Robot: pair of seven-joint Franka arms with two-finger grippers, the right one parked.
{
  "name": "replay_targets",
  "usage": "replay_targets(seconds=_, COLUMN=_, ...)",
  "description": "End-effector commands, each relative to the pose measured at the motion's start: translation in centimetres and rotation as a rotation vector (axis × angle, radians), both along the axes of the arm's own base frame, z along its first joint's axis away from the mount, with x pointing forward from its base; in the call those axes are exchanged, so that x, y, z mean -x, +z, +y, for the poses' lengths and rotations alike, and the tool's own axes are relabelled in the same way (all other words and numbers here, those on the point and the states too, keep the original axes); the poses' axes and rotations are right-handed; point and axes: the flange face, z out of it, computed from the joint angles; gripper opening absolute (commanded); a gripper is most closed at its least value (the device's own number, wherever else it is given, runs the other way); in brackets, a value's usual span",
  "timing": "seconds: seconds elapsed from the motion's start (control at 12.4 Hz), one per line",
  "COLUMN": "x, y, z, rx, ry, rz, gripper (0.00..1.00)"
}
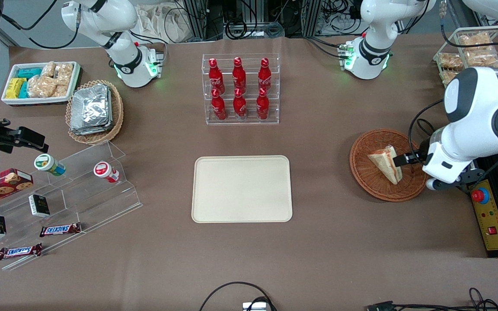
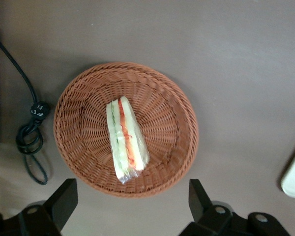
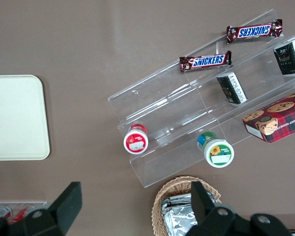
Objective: Place sandwich from basket to tray
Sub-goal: 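Lower the open left gripper over the wrapped sandwich in the wicker basket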
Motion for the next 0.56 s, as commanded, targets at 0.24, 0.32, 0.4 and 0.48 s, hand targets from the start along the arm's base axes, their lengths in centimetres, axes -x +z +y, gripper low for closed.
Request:
replay_targets(seconds=0.24, x=5.9, y=-6.8, z=1.9, rx=-0.02, ry=0.273, rz=-0.067, gripper=1.0)
replay_targets(seconds=0.32, x=5.8, y=-7.1, z=1.9, rx=0.012, ry=0.312, rz=-0.07, gripper=1.0)
replay_targets(seconds=0.4, x=5.7, y=-7.7, z=2.1, rx=0.045, ry=0.355, rz=-0.053, gripper=1.0)
replay_targets(seconds=0.48, x=5.6, y=-8.1, z=2.0, rx=0.06, ry=0.392, rz=-0.045, gripper=1.0)
